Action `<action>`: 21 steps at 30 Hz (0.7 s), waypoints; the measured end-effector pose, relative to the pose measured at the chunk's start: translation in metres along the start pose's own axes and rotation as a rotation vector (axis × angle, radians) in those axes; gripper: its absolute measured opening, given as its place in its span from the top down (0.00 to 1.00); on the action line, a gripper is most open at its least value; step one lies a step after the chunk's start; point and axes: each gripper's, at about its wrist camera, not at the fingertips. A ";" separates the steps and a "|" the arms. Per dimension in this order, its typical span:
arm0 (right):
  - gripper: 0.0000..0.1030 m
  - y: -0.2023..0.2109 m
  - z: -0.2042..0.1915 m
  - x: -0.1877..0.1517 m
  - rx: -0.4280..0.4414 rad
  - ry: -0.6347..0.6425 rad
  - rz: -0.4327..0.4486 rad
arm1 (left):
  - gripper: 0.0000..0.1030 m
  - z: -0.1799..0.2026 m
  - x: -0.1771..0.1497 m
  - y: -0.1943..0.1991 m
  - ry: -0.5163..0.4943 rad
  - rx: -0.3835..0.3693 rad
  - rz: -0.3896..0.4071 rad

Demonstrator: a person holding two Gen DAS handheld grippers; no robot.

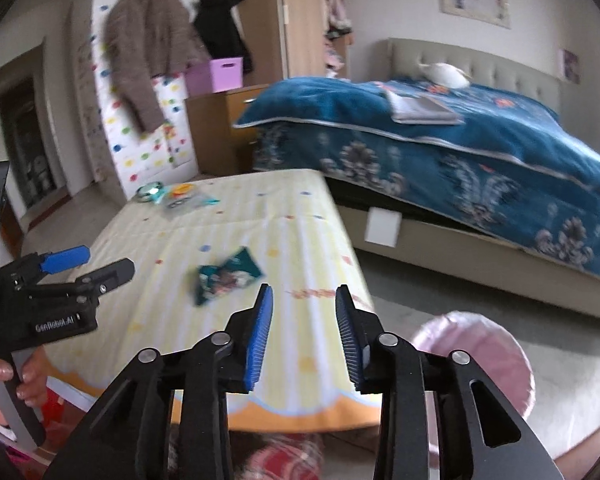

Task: Collect trash
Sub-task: 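Return to the table and grasp the dried-mango bag with the left tool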

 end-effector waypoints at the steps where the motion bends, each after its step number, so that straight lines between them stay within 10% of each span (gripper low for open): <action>1: 0.64 -0.005 -0.007 0.004 0.005 0.008 -0.002 | 0.13 -0.013 0.003 -0.005 0.018 0.017 -0.005; 21: 0.63 -0.114 -0.067 0.067 0.034 0.059 -0.002 | 0.07 -0.066 0.092 -0.186 0.180 0.096 -0.185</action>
Point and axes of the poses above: each gripper's, at about its wrist camera, not at the fingertips, and y roughly against the way its jaws point, z to its right, x to its top, and after that the axes turned 1 degree about -y, right-handed
